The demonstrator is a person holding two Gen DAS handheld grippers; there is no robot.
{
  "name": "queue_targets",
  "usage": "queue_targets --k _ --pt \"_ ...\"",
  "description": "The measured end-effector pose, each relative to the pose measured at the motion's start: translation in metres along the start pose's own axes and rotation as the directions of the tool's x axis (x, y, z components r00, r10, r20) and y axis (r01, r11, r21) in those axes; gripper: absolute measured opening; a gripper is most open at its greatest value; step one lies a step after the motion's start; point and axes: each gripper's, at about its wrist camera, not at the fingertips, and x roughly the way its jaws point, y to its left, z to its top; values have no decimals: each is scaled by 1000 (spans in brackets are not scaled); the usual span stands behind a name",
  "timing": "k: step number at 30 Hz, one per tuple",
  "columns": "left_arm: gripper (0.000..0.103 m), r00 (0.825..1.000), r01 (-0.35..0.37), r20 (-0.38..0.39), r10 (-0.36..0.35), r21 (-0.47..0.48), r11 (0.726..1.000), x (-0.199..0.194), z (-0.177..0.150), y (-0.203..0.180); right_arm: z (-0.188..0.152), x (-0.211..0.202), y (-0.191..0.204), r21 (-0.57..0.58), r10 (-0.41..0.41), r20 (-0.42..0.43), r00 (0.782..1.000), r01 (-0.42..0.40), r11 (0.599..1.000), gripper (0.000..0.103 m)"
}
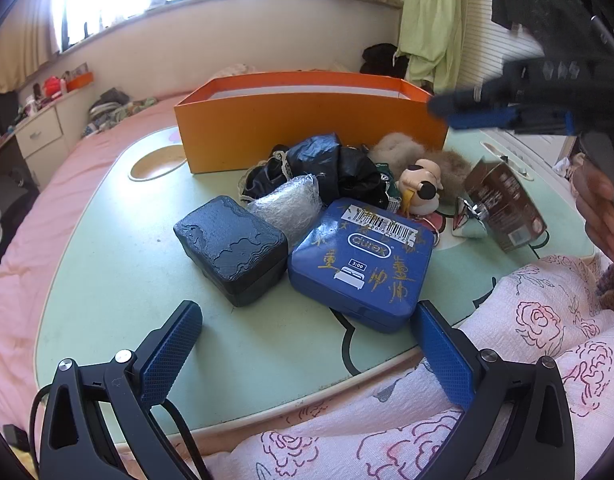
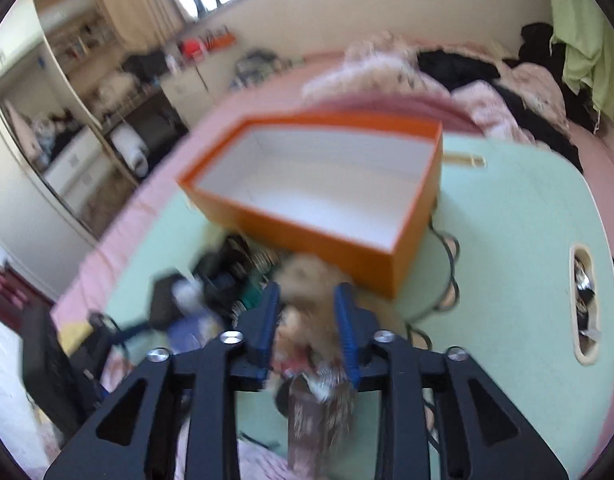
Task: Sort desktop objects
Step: 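Lift the card pack out and release it on the table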
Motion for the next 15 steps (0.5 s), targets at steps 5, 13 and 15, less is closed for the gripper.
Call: queue_targets --k 5,13,15 --pt "103 1000 0 0 0 0 1000 0 0 0 -15 -32 -9 59 9 166 986 -19 998 69" --pt "103 1000 1 1 -1 1 1000 0 0 0 -87 -53 -19 -124 -101 114 988 115 986 70" --pt "103 1000 1 0 -1 1 1000 0 0 -1 -106 -47 -18 -178 -115 85 990 129 976 69"
